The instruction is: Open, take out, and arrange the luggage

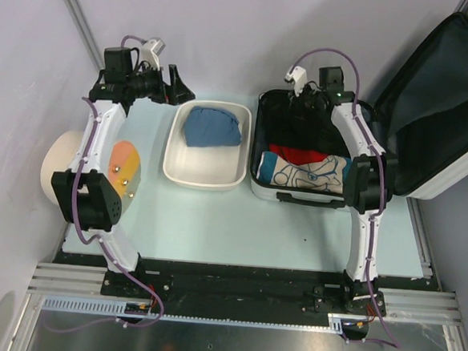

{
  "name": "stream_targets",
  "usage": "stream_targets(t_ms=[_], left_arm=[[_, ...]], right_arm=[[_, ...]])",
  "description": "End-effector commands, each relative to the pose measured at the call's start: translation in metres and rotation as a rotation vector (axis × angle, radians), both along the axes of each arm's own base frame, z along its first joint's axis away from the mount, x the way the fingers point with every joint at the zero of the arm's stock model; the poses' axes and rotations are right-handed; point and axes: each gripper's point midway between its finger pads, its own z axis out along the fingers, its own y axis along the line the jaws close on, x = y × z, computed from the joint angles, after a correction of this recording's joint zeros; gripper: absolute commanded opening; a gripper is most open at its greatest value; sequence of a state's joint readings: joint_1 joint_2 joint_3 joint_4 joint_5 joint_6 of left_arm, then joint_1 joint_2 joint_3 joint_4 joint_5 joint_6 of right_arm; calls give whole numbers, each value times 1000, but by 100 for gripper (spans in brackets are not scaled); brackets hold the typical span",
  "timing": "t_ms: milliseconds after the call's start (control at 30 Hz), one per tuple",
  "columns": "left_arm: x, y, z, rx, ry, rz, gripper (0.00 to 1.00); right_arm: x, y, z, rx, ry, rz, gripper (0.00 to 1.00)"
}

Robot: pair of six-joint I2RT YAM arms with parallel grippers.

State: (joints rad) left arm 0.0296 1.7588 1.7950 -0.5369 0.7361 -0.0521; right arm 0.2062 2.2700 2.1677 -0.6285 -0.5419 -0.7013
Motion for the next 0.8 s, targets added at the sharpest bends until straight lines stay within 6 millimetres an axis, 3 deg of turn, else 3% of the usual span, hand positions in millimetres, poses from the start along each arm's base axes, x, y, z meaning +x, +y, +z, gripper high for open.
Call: stream_targets(t_ms=[0,133,267,400,700,767], left_arm=[[-11,2,28,20,-97,-20,100],[-12,7,28,12,-88,-6,100],[-12,17,27,-4,-75,18,100],[-13,28,24,-19,-54,43,100],[-26,49,24,-18,-56,87,100],[-29,52,24,-19,-58,95,100]], right_arm=[[5,13,141,226,-257,-6,0],[2,19,177,340,-288,-24,0],[-6,37,208,403,-335,0,0],[-25,77,230,446,-370,64,0],[-69,157,240,422,-452,189,0],[-78,178,233,402,-455,209,0]])
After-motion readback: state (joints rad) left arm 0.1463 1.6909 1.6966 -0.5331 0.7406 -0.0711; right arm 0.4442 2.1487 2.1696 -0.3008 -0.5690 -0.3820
